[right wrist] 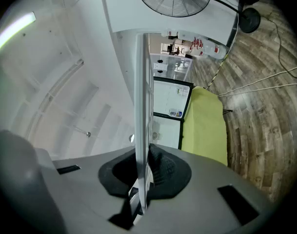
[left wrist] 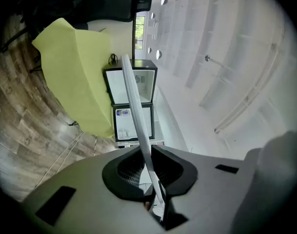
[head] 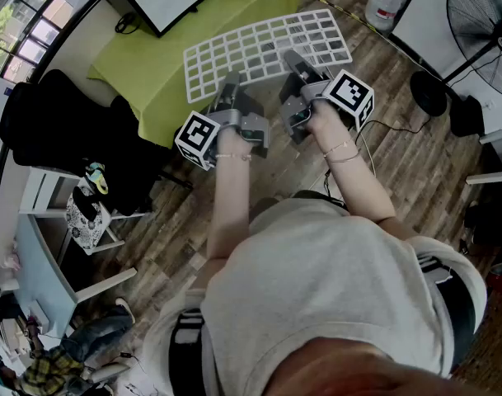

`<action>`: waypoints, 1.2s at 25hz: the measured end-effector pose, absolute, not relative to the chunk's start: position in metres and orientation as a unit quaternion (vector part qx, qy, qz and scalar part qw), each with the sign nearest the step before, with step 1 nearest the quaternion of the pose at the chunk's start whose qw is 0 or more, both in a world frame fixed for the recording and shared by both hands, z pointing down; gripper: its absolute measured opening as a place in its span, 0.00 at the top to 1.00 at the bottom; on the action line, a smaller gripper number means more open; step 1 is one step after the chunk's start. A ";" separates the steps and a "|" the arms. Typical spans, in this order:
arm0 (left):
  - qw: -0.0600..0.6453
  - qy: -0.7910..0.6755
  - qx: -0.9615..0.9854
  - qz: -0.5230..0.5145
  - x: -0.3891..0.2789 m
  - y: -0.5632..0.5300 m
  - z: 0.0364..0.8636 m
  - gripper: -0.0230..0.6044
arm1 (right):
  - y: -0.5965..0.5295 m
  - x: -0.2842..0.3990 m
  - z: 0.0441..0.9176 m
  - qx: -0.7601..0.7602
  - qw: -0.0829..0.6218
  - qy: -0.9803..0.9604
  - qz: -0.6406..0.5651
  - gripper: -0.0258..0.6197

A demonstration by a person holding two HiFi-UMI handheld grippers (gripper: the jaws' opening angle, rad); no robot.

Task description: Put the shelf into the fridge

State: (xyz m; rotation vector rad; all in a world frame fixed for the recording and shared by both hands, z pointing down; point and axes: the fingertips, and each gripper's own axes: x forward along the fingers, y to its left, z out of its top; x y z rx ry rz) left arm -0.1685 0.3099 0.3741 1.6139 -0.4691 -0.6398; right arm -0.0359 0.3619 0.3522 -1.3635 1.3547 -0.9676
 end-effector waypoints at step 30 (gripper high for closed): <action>0.611 -0.228 0.708 -0.272 -0.143 0.310 0.384 0.90 | 0.364 -0.010 0.385 -0.532 0.491 0.534 -0.437 0.90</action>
